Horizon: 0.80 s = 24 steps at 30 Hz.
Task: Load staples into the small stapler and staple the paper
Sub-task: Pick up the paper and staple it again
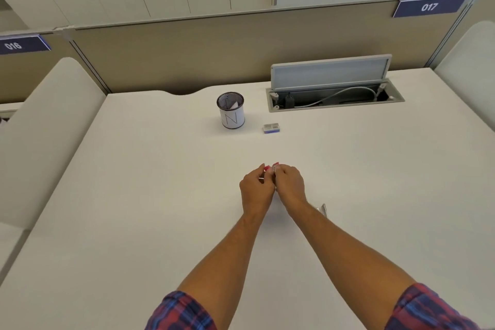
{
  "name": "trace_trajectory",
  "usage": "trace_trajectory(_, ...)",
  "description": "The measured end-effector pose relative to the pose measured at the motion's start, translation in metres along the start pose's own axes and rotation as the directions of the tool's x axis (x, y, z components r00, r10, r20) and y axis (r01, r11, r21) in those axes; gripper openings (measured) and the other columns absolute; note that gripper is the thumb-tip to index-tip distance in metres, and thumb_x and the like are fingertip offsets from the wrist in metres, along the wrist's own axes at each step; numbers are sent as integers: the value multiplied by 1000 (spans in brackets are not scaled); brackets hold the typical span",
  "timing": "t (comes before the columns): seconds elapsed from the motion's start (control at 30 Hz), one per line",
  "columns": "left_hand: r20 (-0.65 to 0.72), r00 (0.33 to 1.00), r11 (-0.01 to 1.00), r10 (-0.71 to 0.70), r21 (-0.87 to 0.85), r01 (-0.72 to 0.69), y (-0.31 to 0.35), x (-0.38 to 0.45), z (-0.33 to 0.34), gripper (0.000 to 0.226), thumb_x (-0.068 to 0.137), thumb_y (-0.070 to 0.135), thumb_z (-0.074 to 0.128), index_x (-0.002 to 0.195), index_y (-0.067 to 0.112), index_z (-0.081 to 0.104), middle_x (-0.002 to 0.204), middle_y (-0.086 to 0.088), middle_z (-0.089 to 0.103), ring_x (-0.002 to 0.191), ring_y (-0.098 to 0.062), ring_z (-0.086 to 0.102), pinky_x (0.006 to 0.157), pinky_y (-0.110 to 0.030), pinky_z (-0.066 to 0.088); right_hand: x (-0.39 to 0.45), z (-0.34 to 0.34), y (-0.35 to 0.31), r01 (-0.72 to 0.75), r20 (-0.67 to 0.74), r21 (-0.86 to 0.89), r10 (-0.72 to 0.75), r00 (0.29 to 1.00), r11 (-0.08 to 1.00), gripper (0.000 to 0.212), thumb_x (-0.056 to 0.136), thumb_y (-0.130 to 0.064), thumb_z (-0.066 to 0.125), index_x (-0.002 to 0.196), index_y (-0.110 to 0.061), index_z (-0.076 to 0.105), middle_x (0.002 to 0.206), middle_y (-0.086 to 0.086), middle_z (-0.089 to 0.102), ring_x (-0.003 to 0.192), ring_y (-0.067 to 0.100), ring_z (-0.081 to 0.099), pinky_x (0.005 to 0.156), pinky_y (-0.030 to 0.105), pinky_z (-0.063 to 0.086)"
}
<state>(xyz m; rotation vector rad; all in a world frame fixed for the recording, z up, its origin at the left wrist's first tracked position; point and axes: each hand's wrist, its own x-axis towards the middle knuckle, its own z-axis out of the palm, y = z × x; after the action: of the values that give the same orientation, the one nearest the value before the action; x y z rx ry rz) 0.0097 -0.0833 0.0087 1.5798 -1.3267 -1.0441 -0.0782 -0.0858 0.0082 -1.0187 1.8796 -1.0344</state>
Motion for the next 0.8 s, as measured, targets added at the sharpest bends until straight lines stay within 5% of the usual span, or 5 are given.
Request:
trace_trajectory(0.1,-3,999,997,-49,53,49,-10,-21,0,31,99,27,59,119,8,73,110,-6,77,93,-17,72,69,-17,49,-25,-10,16,80,10,-114,-80,997,990,39,104,-19,46,72,-4,64,69,12,65,61,17,51,57,28,39)
trace_trajectory(0.3,92,991,981,-98,179,80,-27,-47,-3,38,96,18,52,59,14,45,48,5,40,48,-13,32,52,-27,29,-58,-23,35,116,31,-236,-112,993,965,39,99,-15,49,63,1,52,55,16,53,50,20,42,51,40,44)
trace_trajectory(0.47,151,982,973,-111,218,76,-28,-61,-10,33,84,6,50,57,13,34,53,-1,30,57,-18,25,56,-31,22,-73,-29,39,125,85,-422,-98,992,898,38,96,-17,47,61,-4,55,60,15,63,51,22,48,55,39,48)
trace_trajectory(0.63,156,981,966,-114,249,73,-33,-69,-15,43,83,1,53,52,16,28,53,-7,37,74,-9,45,61,-29,33,-85,-29,42,108,86,-523,-74,994,845,34,93,-17,49,67,-2,64,64,10,65,58,24,53,59,39,50)
trace_trajectory(0.8,104,982,964,-159,232,131,-40,-75,-18,20,87,5,59,69,-2,58,79,2,63,74,-11,54,67,-28,45,-94,-25,47,129,94,-562,-91,991,817,33,94,-19,49,69,-3,65,66,8,67,65,27,62,58,38,47)
